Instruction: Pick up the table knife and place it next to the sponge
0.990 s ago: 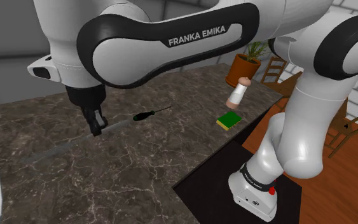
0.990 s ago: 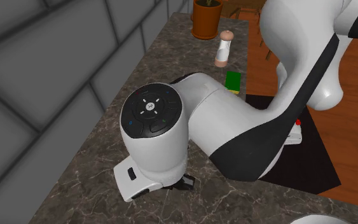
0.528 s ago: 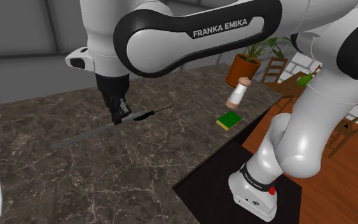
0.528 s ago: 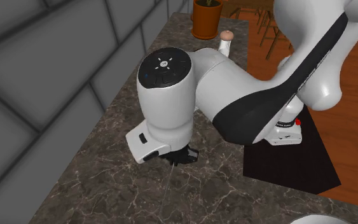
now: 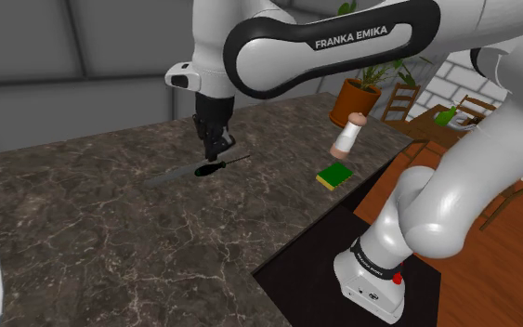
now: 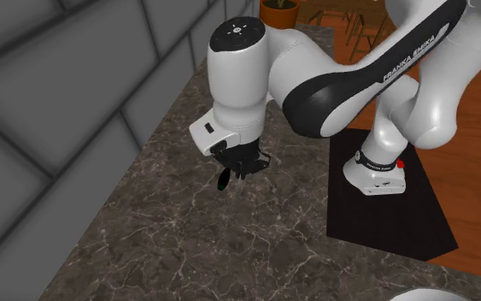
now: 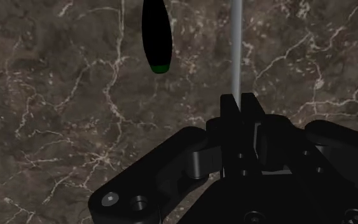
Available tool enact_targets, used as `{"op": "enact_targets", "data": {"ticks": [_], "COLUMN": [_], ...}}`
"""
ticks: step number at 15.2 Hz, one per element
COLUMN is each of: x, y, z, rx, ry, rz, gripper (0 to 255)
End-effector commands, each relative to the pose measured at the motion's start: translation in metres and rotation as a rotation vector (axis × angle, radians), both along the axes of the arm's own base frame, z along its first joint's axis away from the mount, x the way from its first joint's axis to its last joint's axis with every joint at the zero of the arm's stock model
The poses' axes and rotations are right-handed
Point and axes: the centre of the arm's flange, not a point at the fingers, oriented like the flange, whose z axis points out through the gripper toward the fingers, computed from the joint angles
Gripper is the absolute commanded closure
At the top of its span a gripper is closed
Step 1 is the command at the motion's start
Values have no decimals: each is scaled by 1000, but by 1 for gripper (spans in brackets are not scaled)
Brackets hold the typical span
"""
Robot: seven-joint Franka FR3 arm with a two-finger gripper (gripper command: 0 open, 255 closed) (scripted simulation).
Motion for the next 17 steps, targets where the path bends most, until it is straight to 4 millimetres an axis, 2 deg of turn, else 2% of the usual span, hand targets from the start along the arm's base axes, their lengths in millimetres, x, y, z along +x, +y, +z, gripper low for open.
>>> {"op": "enact_targets", "data": {"ticks": [1, 17], "x": [-2, -11], "y": [-25, -236], "z": [-1, 2], "rx": [1, 1], "ry": [0, 0], "rz": [2, 2], "gripper": [255, 255]}}
